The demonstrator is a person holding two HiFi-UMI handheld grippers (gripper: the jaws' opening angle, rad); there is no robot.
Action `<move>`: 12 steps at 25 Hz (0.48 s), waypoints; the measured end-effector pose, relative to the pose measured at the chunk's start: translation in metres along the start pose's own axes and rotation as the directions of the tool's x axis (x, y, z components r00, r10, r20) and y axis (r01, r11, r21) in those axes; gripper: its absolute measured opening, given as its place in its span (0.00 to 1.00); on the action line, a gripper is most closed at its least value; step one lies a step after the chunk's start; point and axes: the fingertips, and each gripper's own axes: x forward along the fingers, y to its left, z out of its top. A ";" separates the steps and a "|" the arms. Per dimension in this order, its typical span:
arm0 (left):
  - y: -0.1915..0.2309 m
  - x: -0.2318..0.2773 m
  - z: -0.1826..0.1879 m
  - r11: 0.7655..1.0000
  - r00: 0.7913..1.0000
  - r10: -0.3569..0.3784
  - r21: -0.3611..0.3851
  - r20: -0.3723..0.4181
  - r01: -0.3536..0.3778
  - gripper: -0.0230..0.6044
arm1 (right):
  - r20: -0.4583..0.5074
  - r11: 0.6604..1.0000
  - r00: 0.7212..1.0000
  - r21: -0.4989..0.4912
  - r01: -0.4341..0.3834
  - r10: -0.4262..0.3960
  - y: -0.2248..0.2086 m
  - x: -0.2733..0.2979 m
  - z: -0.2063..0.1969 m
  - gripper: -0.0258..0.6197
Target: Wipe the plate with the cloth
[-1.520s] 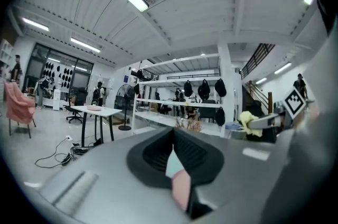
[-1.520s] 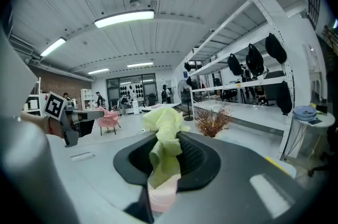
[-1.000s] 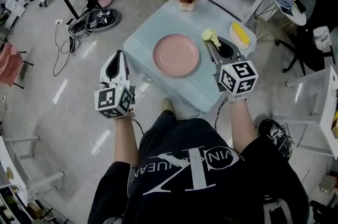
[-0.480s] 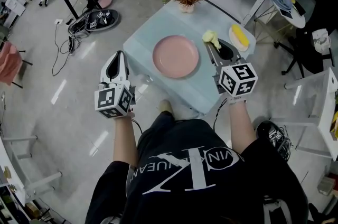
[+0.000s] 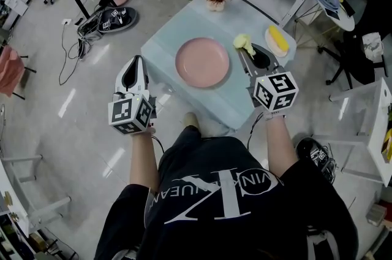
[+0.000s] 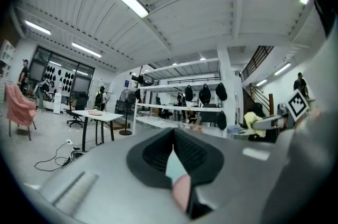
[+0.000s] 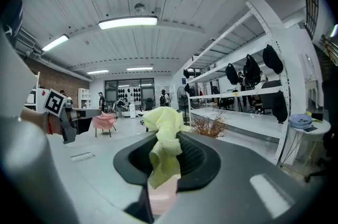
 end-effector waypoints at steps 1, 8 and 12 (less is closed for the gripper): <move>0.000 0.001 0.000 1.000 1.000 0.001 -0.001 -0.001 -0.001 0.04 | -0.005 1.000 1.000 0.001 -0.002 0.002 0.000 0.000 -0.002 0.16; -0.004 0.004 -0.005 1.000 1.000 0.003 0.001 -0.012 -0.003 0.04 | -0.024 1.000 1.000 0.003 0.010 -0.010 -0.008 -0.004 -0.010 0.16; -0.010 0.001 -0.009 1.000 1.000 0.005 0.004 -0.017 -0.005 0.04 | -0.010 1.000 1.000 -0.009 0.013 -0.013 -0.009 -0.010 -0.008 0.16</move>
